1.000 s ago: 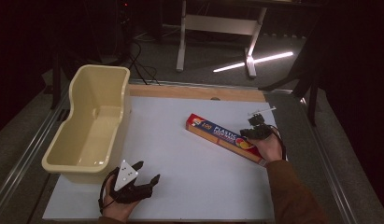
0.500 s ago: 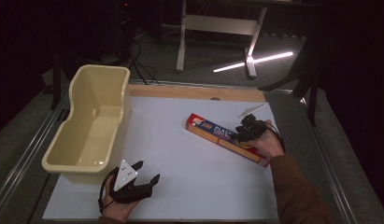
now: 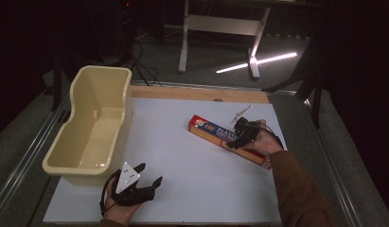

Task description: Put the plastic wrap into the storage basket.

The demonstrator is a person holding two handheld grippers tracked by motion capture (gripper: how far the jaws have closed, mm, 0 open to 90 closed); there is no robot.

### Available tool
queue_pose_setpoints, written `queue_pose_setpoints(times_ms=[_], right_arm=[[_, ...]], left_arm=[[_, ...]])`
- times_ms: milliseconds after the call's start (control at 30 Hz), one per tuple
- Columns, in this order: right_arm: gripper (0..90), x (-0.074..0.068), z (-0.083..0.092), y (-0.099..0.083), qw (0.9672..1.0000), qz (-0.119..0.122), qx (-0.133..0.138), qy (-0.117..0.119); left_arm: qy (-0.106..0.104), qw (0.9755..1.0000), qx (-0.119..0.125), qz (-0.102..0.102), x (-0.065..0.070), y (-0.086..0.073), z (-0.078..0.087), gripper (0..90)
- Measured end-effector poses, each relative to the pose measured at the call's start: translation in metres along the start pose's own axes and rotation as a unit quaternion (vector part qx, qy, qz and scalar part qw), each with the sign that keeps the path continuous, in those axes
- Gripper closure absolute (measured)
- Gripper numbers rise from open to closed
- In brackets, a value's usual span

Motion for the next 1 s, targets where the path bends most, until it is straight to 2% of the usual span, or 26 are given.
queue_pose_setpoints(times_ms=[133,200,233,267,400,467,567,633,667,733,800,833,867,900,933,1000], right_arm=[[32.4,0.0,-0.009,0.002,0.9997,0.001,-0.024,0.002],[33.0,0.001,-0.009,0.002,0.9997,-0.007,-0.023,0.005],[34.3,0.001,-0.008,0.002,0.9994,-0.023,-0.021,0.016],[34.4,0.0,-0.007,0.001,0.9992,-0.029,-0.021,0.019],[35.0,-0.003,-0.006,0.004,0.9975,-0.039,-0.055,0.02],[35.4,-0.007,-0.006,0.005,0.9954,-0.051,-0.076,0.027],[36.1,-0.013,-0.005,0.007,0.9903,-0.085,-0.098,0.048],[36.4,-0.018,-0.005,0.008,0.9865,-0.1,-0.114,0.061],[36.4,-0.02,-0.005,0.009,0.9857,-0.1,-0.119,0.065],[36.2,-0.022,-0.005,0.01,0.985,-0.095,-0.128,0.066],[35.8,-0.022,-0.006,0.012,0.9876,-0.05,-0.139,0.054],[35.3,-0.023,-0.006,0.013,0.9875,-0.035,-0.146,0.048],[35.3,-0.023,-0.006,0.013,0.9875,-0.035,-0.146,0.048],[34.0,-0.022,-0.008,0.015,0.9888,-0.001,-0.142,0.044],[33.6,-0.022,-0.009,0.015,0.9889,0.007,-0.142,0.044],[33.4,-0.022,-0.011,0.015,0.9886,0.005,-0.142,0.05]], left_arm=[[-0.001,1.0,0.0,0.0,0.0,0.0,0.0,26.3],[-0.001,1.0,0.001,0.001,-0.001,0.0,0.0,26.3],[-0.001,1.0,0.0,0.001,0.0,0.0,0.0,26.3],[-0.001,1.0,0.0,0.0,0.0,0.0,0.0,26.3],[-0.001,1.0,0.0,-0.001,0.001,0.0,0.0,26.3],[0.0,1.0,0.001,0.0,0.0,0.0,0.0,26.3],[0.0,1.0,0.002,0.001,0.0,0.001,0.001,26.3],[-0.001,1.0,0.002,0.0,0.0,0.001,0.001,26.3],[-0.001,1.0,0.002,0.0,0.0,0.001,0.001,26.3],[-0.001,1.0,0.002,0.0,0.0,0.001,0.001,26.3],[-0.001,1.0,0.001,0.0,0.0,0.001,0.001,26.3],[-0.001,1.0,0.001,-0.001,0.0,0.001,0.001,26.3],[-0.001,1.0,0.001,-0.001,0.0,0.001,0.001,26.3],[-0.002,1.0,0.001,-0.002,0.0,0.001,0.0,26.3],[-0.002,1.0,0.0,-0.002,0.001,0.001,0.0,26.3],[-0.002,1.0,0.0,-0.002,0.001,0.001,0.0,26.3]])
Point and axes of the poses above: each handheld gripper's, and its own axes: z roughly backward along the jaws, y roughly out of its top, x roughly to its right, the point moved 8 cm from there along -z, roughly forward along the jaws, and after that the axes turned 10 degrees about z, right-handed, at the moved point
